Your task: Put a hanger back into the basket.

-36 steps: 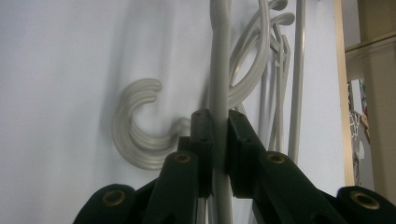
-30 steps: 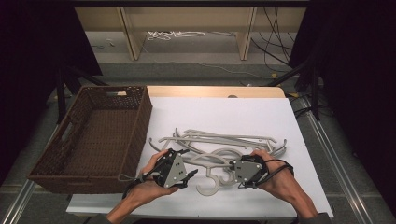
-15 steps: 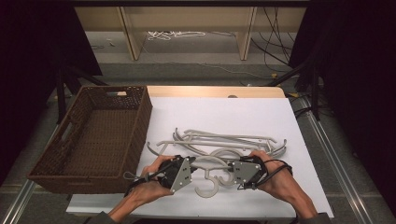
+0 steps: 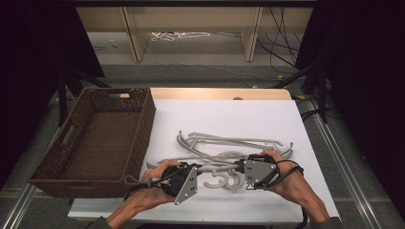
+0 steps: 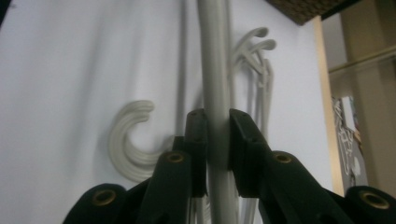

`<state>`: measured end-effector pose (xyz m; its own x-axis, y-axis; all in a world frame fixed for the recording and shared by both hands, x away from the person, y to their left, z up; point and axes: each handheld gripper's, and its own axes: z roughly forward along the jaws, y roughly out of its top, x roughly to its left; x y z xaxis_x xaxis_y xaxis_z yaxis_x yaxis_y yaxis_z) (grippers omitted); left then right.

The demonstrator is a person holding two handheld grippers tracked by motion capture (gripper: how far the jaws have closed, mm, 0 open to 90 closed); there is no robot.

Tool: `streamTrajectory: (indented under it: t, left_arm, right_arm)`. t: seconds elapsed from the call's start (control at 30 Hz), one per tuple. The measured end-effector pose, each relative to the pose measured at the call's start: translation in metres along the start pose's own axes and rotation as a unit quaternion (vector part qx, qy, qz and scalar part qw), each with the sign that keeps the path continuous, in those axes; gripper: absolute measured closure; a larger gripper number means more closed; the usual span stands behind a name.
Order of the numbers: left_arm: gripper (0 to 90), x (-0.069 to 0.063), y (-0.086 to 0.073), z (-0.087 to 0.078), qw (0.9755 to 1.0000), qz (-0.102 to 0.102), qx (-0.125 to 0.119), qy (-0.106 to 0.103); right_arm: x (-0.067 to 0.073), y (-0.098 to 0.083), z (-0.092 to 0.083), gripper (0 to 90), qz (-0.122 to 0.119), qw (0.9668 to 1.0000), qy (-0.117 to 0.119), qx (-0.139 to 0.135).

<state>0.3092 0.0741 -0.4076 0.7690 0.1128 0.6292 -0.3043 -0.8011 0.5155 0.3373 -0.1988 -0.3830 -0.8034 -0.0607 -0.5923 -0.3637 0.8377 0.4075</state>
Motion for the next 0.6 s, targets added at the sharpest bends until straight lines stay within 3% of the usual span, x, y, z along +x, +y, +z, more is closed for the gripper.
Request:
streamTrajectory:
  t: [0.03, 0.07, 0.13, 0.23, 0.27, 0.3, 0.37, 0.4, 0.47, 0.57, 0.6]
  left_arm:
    - [79.6, 0.000, 0.000, 0.000, 0.9999, -0.011, -0.002, -0.002]
    - [79.6, 0.002, 0.000, -0.001, 0.9998, -0.019, -0.001, -0.004]
    - [79.6, 0.002, -0.002, -0.001, 0.9978, -0.063, -0.017, -0.011]
    - [79.6, 0.006, -0.007, -0.003, 0.9937, -0.109, -0.016, -0.019]
    - [79.6, 0.007, -0.008, -0.003, 0.9914, -0.127, -0.016, -0.025]
    - [79.6, 0.008, -0.009, -0.004, 0.9904, -0.135, -0.018, -0.023]
    - [79.6, 0.012, -0.011, -0.004, 0.9848, -0.171, -0.019, -0.023]
    - [79.6, 0.012, -0.013, -0.005, 0.9831, -0.181, -0.019, -0.021]
    - [79.6, 0.016, -0.017, -0.006, 0.9811, -0.192, -0.017, -0.019]
    - [79.6, 0.021, -0.024, -0.008, 0.9721, -0.233, -0.016, -0.022]
    - [79.6, 0.023, -0.026, -0.009, 0.9703, -0.240, -0.017, -0.023]
  right_arm:
    - [-0.002, 0.000, -0.001, 76.6, -0.001, 1.0000, -0.002, -0.001]
    - [-0.002, -0.001, -0.001, 75.0, 0.013, 0.9999, -0.006, 0.001]
    - [-0.002, 0.000, -0.003, 60.0, 0.051, 0.9981, -0.034, 0.006]
    - [-0.004, 0.001, -0.006, 48.0, 0.113, 0.9915, -0.065, -0.001]
    - [-0.005, 0.002, -0.007, 43.2, 0.148, 0.9860, -0.076, -0.016]
    - [-0.005, 0.002, -0.007, 39.6, 0.166, 0.9822, -0.084, -0.027]
    - [-0.006, 0.001, -0.009, 34.6, 0.193, 0.9751, -0.102, -0.040]
    - [-0.006, 0.001, -0.010, 32.2, 0.216, 0.9686, -0.114, -0.048]
    - [-0.007, -0.001, -0.012, 28.1, 0.246, 0.9596, -0.120, -0.065]
    - [-0.005, -0.005, -0.014, 24.9, 0.288, 0.9439, -0.136, -0.087]
    - [-0.003, -0.007, -0.015, 24.7, 0.302, 0.9380, -0.140, -0.095]
